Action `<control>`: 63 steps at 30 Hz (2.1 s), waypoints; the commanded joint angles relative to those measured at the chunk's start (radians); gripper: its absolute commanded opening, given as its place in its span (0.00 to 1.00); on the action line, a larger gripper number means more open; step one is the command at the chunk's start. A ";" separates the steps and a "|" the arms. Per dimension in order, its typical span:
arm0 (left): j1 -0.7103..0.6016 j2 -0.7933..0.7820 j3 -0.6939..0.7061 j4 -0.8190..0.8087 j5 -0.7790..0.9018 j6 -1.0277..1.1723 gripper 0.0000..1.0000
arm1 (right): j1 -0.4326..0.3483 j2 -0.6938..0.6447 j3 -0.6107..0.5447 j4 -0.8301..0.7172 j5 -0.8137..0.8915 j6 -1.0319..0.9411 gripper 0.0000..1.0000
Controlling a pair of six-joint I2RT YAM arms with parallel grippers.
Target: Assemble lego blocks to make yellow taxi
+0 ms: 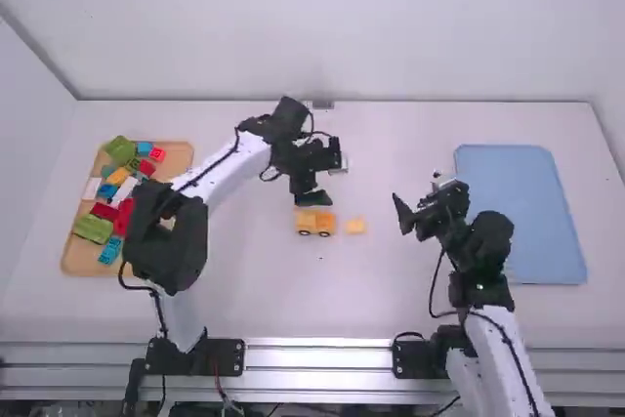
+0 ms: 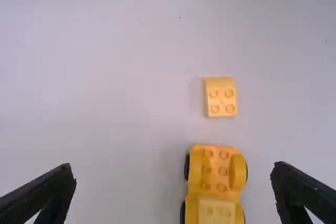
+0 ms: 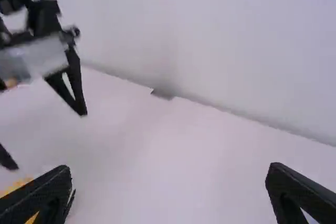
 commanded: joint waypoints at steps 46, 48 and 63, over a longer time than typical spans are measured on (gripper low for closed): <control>0.322 -0.213 -0.701 0.700 0.584 -0.137 0.99 | 0.154 1.218 0.560 -0.495 -0.384 -1.224 0.40; 0.322 -0.213 -0.701 0.701 0.590 -0.137 0.99 | 0.150 1.227 0.560 -0.494 -0.394 -1.224 0.33; 0.211 -0.119 -0.873 1.114 0.357 -0.179 0.99 | 0.091 1.201 0.640 -0.607 -0.604 -1.223 0.23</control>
